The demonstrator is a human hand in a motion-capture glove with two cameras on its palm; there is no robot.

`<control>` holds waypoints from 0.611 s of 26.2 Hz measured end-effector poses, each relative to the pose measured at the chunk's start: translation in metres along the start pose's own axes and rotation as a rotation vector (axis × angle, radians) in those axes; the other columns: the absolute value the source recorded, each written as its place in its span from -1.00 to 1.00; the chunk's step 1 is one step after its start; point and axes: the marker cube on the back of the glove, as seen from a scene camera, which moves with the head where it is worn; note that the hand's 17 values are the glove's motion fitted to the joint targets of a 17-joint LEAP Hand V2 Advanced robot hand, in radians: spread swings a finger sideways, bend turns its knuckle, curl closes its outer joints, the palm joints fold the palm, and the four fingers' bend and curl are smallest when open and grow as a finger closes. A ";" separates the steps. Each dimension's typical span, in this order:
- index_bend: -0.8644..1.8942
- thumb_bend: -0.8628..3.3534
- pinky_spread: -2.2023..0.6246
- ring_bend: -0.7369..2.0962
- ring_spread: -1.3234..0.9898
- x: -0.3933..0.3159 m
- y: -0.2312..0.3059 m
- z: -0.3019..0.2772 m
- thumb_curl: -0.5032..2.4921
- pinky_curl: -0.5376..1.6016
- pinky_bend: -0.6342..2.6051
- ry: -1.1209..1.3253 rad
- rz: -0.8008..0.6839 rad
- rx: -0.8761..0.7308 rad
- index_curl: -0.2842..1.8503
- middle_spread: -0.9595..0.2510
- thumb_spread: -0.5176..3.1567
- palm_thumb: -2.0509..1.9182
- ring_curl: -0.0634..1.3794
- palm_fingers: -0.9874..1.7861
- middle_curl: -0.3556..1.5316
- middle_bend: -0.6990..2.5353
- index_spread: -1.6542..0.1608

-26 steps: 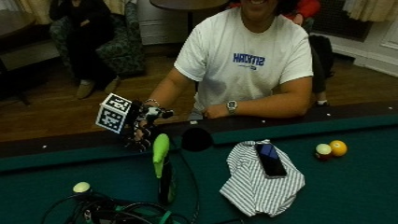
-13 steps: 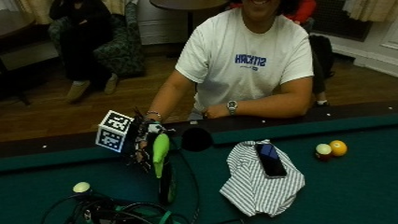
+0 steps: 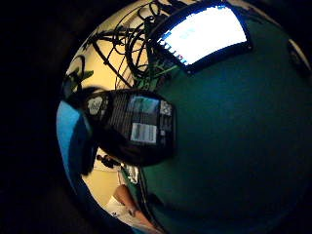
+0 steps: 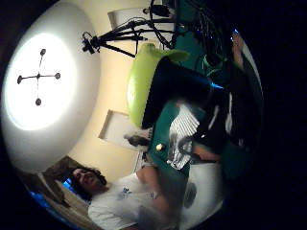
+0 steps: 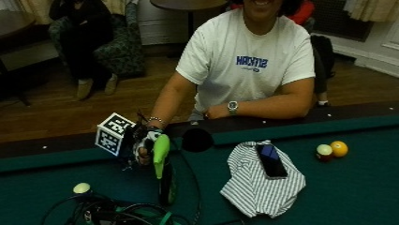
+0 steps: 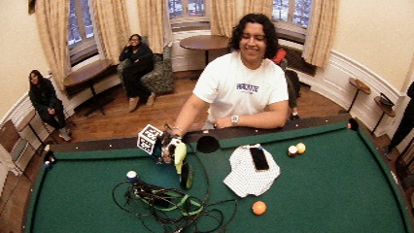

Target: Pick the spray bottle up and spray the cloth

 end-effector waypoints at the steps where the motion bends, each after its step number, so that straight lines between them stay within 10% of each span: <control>1: -0.18 -0.51 0.50 -0.04 -0.03 0.000 -0.002 0.001 -0.35 -0.07 -0.25 -0.009 -0.002 0.007 -0.43 0.24 -0.29 0.53 -0.29 0.73 -0.13 -0.32 0.46; 16: -0.02 -0.55 0.47 0.14 -0.06 -0.002 0.008 0.014 -0.26 0.10 -0.14 -0.045 -0.017 -0.037 -0.26 0.19 -0.47 0.55 -0.04 0.41 0.07 -0.16 0.50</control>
